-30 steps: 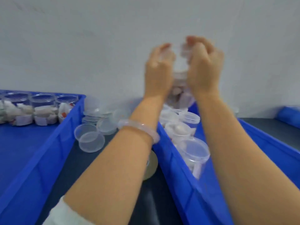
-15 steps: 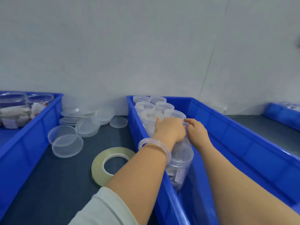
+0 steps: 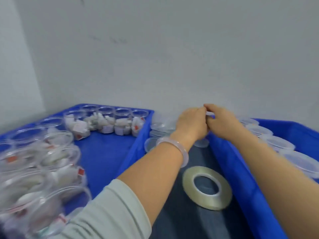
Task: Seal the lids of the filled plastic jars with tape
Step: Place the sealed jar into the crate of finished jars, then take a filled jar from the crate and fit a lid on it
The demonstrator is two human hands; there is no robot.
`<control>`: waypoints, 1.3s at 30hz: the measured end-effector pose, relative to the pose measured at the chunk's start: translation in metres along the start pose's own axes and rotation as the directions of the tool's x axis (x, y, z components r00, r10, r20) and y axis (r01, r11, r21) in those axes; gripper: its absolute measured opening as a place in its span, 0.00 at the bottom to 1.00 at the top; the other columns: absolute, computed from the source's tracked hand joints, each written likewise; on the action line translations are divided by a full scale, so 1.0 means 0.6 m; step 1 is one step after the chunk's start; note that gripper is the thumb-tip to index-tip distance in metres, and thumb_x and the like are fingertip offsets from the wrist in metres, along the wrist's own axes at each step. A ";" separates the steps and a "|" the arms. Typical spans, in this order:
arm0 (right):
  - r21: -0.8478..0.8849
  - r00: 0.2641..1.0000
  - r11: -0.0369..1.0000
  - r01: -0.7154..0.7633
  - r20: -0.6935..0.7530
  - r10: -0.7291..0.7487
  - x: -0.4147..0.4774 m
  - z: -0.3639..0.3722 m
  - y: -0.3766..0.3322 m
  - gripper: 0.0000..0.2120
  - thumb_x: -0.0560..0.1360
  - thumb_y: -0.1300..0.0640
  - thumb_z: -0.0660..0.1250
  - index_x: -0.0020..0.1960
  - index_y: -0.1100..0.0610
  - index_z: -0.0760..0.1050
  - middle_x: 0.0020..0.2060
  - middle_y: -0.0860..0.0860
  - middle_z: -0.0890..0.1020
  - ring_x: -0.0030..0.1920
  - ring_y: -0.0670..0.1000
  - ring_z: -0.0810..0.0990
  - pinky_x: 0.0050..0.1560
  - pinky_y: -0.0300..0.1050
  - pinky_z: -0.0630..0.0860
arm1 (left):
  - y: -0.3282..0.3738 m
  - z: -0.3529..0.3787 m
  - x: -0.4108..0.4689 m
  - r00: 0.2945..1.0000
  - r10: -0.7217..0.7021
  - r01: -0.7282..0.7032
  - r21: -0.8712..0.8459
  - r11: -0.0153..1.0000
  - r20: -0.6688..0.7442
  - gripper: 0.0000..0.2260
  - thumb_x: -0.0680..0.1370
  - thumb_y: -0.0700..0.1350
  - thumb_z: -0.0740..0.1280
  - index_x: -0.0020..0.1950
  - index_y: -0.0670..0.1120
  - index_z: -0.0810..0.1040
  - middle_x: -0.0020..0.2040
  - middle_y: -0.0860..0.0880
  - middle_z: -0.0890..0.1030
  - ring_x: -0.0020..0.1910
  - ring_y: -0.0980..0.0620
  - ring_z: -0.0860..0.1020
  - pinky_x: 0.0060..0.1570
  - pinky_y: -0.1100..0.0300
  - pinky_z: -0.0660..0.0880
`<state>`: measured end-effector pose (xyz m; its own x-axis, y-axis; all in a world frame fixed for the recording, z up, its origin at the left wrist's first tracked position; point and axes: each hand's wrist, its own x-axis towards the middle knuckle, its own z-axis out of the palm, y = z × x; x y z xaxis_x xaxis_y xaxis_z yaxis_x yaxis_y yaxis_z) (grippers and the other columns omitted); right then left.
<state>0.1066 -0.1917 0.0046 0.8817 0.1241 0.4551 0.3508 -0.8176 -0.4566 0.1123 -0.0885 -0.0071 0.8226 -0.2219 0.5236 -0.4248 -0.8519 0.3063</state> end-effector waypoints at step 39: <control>-0.161 0.935 0.951 0.263 0.285 -0.210 0.188 0.355 -0.159 0.09 0.75 0.61 0.58 0.50 0.58 0.76 0.47 0.54 0.80 0.50 0.55 0.74 0.39 0.45 0.69 | -0.445 -0.087 0.023 0.798 -0.582 0.473 0.435 0.766 0.157 0.09 0.74 0.43 0.65 0.35 0.45 0.70 0.38 0.48 0.76 0.35 0.51 0.73 0.34 0.58 0.68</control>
<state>0.2399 0.0197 -0.0632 0.8406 0.4485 0.3036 0.5150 -0.8355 -0.1918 0.2171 0.1608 -0.0401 0.9629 0.2441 0.1148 0.2281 -0.9640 0.1368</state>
